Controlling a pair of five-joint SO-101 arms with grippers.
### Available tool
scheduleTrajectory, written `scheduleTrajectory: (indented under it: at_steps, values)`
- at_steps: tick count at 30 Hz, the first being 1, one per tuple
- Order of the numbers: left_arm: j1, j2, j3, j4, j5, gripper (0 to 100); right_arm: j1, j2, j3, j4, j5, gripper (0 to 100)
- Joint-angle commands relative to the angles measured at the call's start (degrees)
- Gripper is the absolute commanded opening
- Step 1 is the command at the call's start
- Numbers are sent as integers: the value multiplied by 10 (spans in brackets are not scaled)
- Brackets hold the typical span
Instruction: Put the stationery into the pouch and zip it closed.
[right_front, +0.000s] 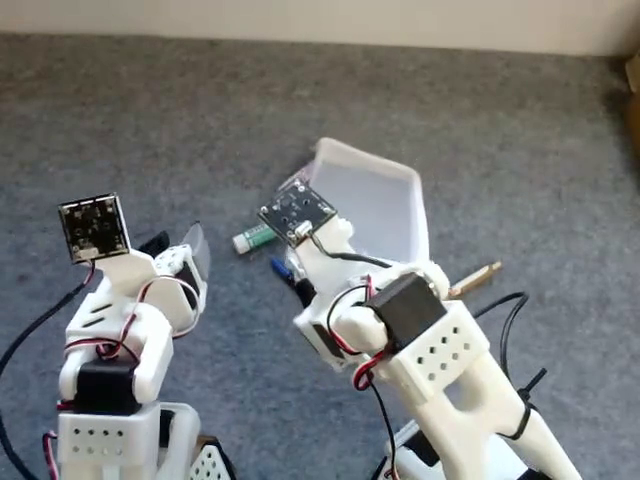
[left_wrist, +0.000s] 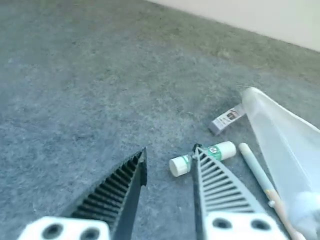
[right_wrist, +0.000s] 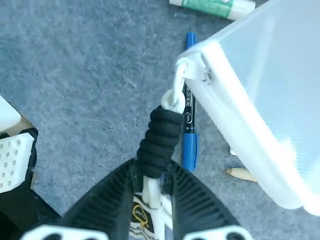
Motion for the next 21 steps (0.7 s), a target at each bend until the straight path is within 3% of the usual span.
scheduleTrajectory:
  at_steps: [1,6,11,17,21]
  values:
    - [58,-9,-73,48,-10,230,7,-22,-79,22,7,5]
    - [120,-7,-99,86,-11,274,7,-22,-138,44,7,5]
    - [131,-7,-138,87,-11,274,9,-22,-191,67,7,5]
    - [136,-6,-187,107,-11,274,71,-27,-215,75,40,5]
    - [182,-6,-198,120,-11,274,86,-28,-216,91,55,5]
